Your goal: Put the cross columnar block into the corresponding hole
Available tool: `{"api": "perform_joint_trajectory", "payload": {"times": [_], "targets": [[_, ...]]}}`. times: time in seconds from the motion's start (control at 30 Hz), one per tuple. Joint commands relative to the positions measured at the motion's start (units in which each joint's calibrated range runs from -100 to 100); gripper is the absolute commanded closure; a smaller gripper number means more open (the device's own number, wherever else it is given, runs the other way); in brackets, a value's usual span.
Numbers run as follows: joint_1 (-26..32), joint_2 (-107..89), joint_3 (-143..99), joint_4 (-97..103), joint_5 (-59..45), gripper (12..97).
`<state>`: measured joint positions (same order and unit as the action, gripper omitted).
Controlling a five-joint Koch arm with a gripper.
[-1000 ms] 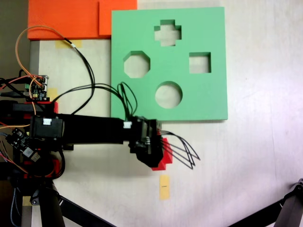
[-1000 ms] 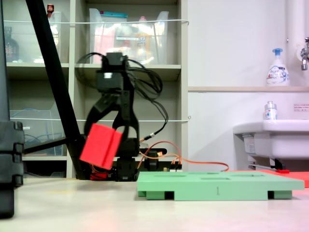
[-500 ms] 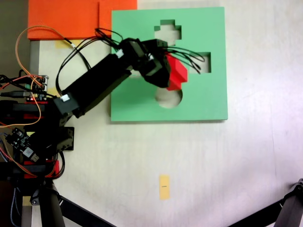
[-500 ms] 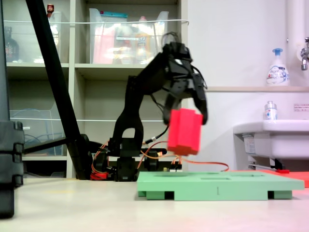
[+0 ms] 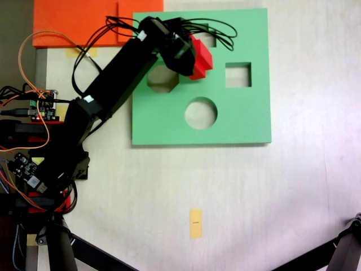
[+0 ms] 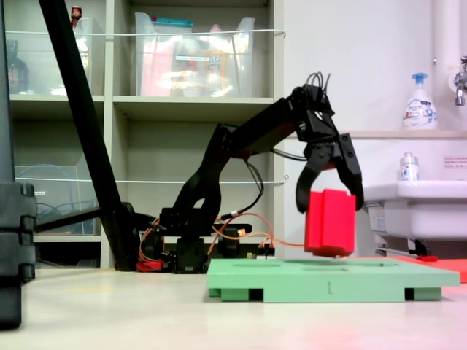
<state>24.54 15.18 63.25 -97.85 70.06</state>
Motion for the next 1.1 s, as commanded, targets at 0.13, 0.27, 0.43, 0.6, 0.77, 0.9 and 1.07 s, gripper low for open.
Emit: {"api": "perform_joint_trajectory", "payload": {"times": [0.13,0.27,0.43,0.6,0.77,0.9,1.07], "targets": [[1.47,-0.10,3.25,7.96,1.81,70.5],[1.86,0.46,3.35,11.42,2.59,70.5],[2.05,1.71,3.35,14.41,2.59,70.5],[2.54,3.25,3.35,16.43,3.22,70.5],[3.13,4.51,3.35,18.26,3.96,70.3],[3.37,5.90,3.35,18.65,4.25,70.3],[3.52,6.74,3.35,19.13,4.64,70.3]]}}
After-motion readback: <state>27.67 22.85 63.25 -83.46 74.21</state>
